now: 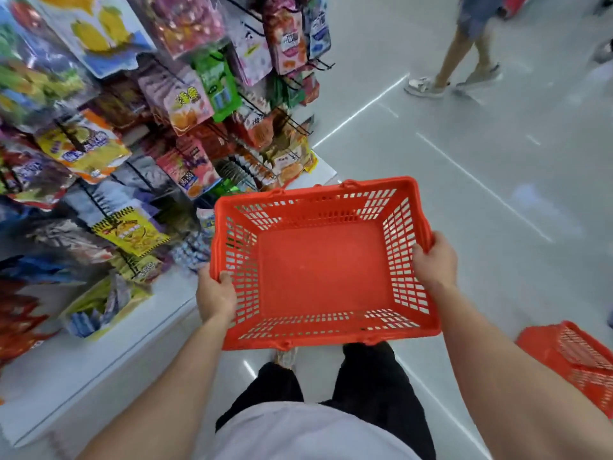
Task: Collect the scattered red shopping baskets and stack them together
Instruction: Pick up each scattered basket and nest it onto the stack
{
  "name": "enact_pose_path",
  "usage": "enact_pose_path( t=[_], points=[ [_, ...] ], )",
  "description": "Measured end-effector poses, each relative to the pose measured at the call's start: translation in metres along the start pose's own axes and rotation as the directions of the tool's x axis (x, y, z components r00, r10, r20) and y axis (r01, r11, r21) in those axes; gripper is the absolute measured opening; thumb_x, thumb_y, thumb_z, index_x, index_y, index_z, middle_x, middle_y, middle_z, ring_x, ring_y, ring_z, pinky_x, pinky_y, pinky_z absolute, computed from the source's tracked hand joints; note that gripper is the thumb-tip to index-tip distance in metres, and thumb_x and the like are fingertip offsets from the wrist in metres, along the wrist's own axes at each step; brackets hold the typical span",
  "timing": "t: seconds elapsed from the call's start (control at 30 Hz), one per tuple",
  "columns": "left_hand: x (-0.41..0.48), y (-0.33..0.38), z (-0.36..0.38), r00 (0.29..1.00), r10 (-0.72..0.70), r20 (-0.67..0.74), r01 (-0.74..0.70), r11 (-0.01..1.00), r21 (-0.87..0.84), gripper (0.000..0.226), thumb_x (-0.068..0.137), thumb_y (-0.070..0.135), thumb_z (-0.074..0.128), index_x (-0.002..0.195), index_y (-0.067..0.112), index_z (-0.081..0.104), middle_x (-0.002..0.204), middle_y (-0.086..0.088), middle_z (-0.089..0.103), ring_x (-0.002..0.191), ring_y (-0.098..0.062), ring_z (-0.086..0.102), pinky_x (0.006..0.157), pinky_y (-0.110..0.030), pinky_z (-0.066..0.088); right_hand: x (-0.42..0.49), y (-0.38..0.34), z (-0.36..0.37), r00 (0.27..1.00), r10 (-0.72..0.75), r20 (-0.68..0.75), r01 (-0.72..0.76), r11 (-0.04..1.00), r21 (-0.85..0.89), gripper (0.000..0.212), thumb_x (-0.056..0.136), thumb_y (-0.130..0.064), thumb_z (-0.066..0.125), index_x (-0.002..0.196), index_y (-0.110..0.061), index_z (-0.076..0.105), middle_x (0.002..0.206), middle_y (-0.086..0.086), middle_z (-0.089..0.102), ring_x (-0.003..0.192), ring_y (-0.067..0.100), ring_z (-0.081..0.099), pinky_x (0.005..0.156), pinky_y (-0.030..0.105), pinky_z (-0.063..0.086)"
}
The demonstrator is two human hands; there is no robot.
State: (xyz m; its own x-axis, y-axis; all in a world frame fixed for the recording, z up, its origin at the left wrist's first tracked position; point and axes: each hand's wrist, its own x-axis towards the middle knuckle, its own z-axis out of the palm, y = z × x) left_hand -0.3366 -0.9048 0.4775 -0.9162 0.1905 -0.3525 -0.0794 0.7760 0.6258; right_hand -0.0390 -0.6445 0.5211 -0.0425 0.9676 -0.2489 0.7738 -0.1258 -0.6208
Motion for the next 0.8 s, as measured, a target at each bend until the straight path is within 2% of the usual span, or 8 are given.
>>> enact_pose_path(
  t=[0.17, 0.3, 0.4, 0.53, 0.6, 0.67, 0.8],
  points=[
    [0.005, 0.008, 0.058, 0.968, -0.207, -0.144, 0.202, 0.978, -0.053, 0.025, 0.097, 0.019, 0.055, 0.118, 0.007, 0.058, 0.115, -0.025, 0.066, 0.105, -0.044, 0.062, 0.088, -0.046, 0.046, 0.109, -0.027, 0.04, 0.971, -0.144, 0.19, 0.161, 0.984, -0.076, 0.025, 0.089, -0.017, 0.058, 0.114, -0.01, 0.06, 0.108, 0.013, 0.069, 0.098, 0.034, 0.065, 0.08, 0.033, 0.045],
    [0.002, 0.002, 0.116, 0.868, -0.392, -0.305, 0.371, 0.92, -0.125, 0.024, 0.098, 0.021, 0.056, 0.113, 0.002, 0.058, 0.11, -0.029, 0.066, 0.101, -0.047, 0.063, 0.085, -0.047, 0.047, 0.193, -0.046, 0.093, 0.882, -0.277, 0.382, 0.349, 0.928, -0.133, 0.025, 0.09, -0.016, 0.058, 0.114, -0.008, 0.057, 0.109, 0.019, 0.067, 0.101, 0.041, 0.062, 0.083, 0.042, 0.048],
    [0.005, -0.005, 0.16, 0.789, -0.494, -0.364, 0.44, 0.869, -0.226, 0.022, 0.098, 0.022, 0.056, 0.112, 0.004, 0.057, 0.107, -0.027, 0.067, 0.099, -0.044, 0.064, 0.083, -0.043, 0.046, 0.244, -0.055, 0.137, 0.811, -0.35, 0.468, 0.456, 0.88, -0.131, 0.022, 0.09, -0.013, 0.057, 0.111, -0.007, 0.058, 0.107, 0.018, 0.068, 0.098, 0.04, 0.063, 0.081, 0.04, 0.048],
    [0.023, -0.026, 0.219, 0.753, -0.534, -0.385, 0.442, 0.844, -0.305, 0.023, 0.098, 0.019, 0.058, 0.116, 0.005, 0.059, 0.108, -0.021, 0.068, 0.099, -0.04, 0.064, 0.083, -0.039, 0.045, 0.299, -0.048, 0.202, 0.744, -0.426, 0.514, 0.543, 0.834, -0.095, 0.017, 0.089, -0.015, 0.059, 0.106, -0.011, 0.059, 0.099, 0.014, 0.07, 0.091, 0.037, 0.064, 0.075, 0.034, 0.045],
    [0.037, -0.04, 0.244, 0.75, -0.545, -0.374, 0.45, 0.836, -0.316, 0.025, 0.098, 0.019, 0.057, 0.12, 0.007, 0.059, 0.11, -0.019, 0.068, 0.1, -0.038, 0.064, 0.085, -0.038, 0.046, 0.319, -0.036, 0.231, 0.723, -0.436, 0.535, 0.559, 0.825, -0.084, 0.011, 0.088, -0.018, 0.058, 0.099, -0.018, 0.056, 0.088, 0.005, 0.067, 0.085, 0.033, 0.063, 0.069, 0.032, 0.043],
    [0.051, -0.055, 0.267, 0.751, -0.549, -0.367, 0.454, 0.832, -0.318, 0.026, 0.098, 0.02, 0.057, 0.121, 0.009, 0.058, 0.111, -0.018, 0.068, 0.101, -0.037, 0.064, 0.086, -0.037, 0.045, 0.335, -0.02, 0.256, 0.714, -0.444, 0.541, 0.574, 0.814, -0.09, 0.01, 0.089, -0.02, 0.058, 0.097, -0.023, 0.054, 0.083, -0.002, 0.062, 0.081, 0.031, 0.062, 0.068, 0.03, 0.039],
    [0.077, -0.079, 0.299, 0.771, -0.537, -0.342, 0.442, 0.838, -0.32, 0.028, 0.098, 0.024, 0.056, 0.124, 0.013, 0.057, 0.105, -0.009, 0.067, 0.091, -0.028, 0.06, 0.081, -0.031, 0.042, 0.354, 0.013, 0.293, 0.714, -0.45, 0.537, 0.579, 0.81, -0.091, 0.011, 0.09, -0.018, 0.058, 0.1, -0.019, 0.055, 0.085, -0.001, 0.062, 0.083, 0.033, 0.063, 0.071, 0.029, 0.038]
  ],
)
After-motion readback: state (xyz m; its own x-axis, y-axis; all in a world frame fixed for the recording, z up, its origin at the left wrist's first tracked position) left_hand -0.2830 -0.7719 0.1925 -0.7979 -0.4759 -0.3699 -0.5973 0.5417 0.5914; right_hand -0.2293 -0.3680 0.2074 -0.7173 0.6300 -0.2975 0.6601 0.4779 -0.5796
